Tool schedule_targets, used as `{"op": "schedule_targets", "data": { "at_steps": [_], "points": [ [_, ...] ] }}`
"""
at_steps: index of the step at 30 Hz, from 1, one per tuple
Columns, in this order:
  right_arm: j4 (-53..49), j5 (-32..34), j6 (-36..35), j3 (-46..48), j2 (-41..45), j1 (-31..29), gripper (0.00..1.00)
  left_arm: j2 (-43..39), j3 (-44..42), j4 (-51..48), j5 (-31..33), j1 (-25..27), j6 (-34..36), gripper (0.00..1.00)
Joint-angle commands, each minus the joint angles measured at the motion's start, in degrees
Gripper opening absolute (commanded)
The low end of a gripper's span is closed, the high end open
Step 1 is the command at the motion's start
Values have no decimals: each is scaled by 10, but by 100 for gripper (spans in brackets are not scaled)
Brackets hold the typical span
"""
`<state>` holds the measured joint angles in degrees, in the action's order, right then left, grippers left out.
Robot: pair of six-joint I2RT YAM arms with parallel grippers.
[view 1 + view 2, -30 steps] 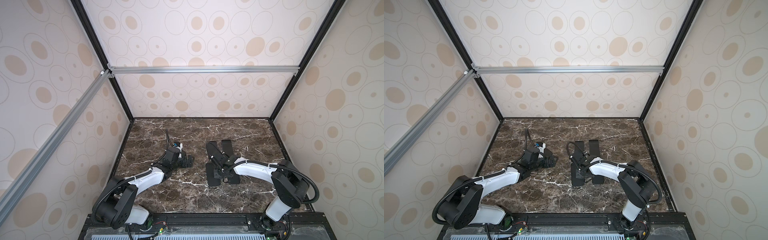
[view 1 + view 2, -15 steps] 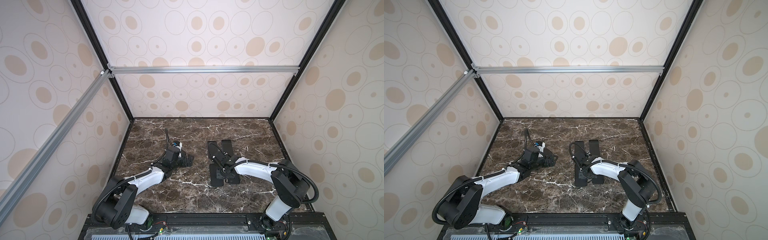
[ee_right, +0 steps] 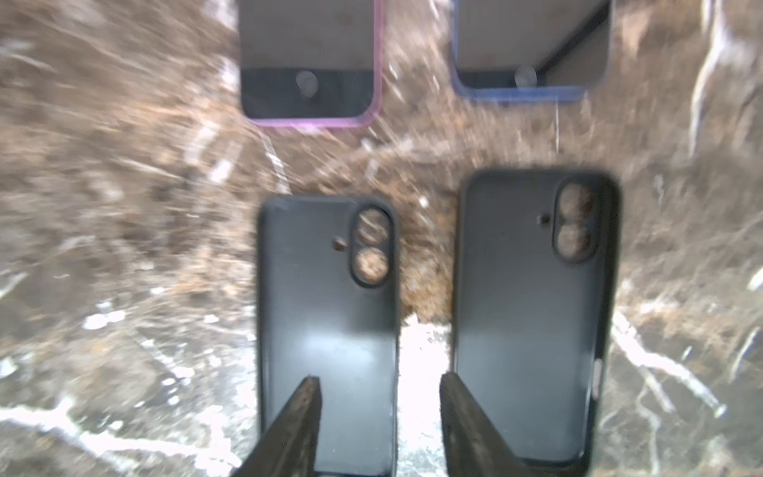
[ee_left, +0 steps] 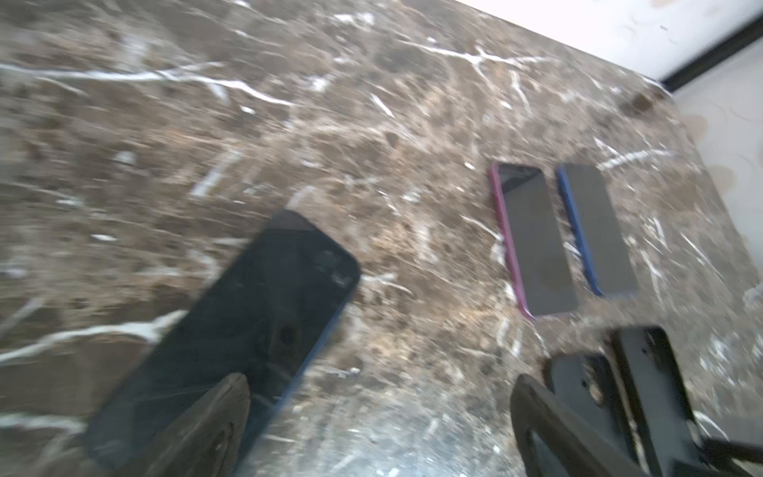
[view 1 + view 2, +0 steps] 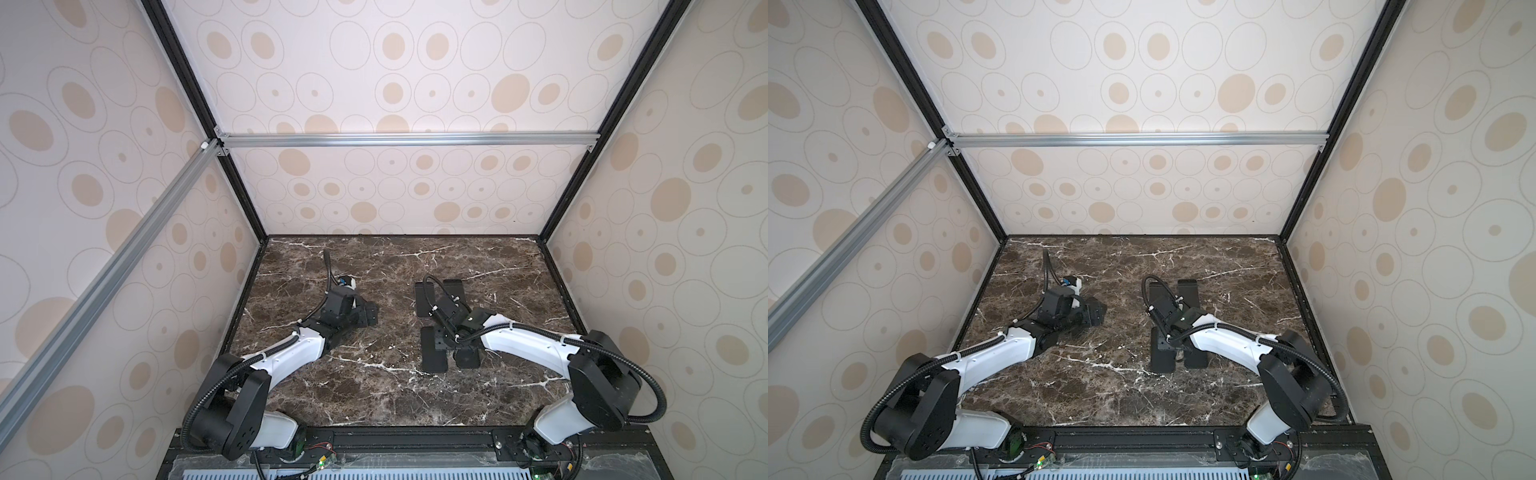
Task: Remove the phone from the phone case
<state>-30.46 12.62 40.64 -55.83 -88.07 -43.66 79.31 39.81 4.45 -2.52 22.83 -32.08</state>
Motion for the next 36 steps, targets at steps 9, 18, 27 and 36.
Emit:
{"op": "schedule_targets", "data": {
  "at_steps": [9,18,27,36],
  "points": [
    [122,-67,-56,-59,-48,-19,64,71,65,-65,10,-86,5,99],
    [189,-142,-49,-38,-50,-22,59,156,104,-56,-55,-122,15,97],
    [183,-143,-52,-27,-45,-22,60,200,129,-74,-101,-124,32,99],
    [188,-142,-52,-26,-44,-22,60,192,134,-141,-90,-91,69,99]
  ]
}}
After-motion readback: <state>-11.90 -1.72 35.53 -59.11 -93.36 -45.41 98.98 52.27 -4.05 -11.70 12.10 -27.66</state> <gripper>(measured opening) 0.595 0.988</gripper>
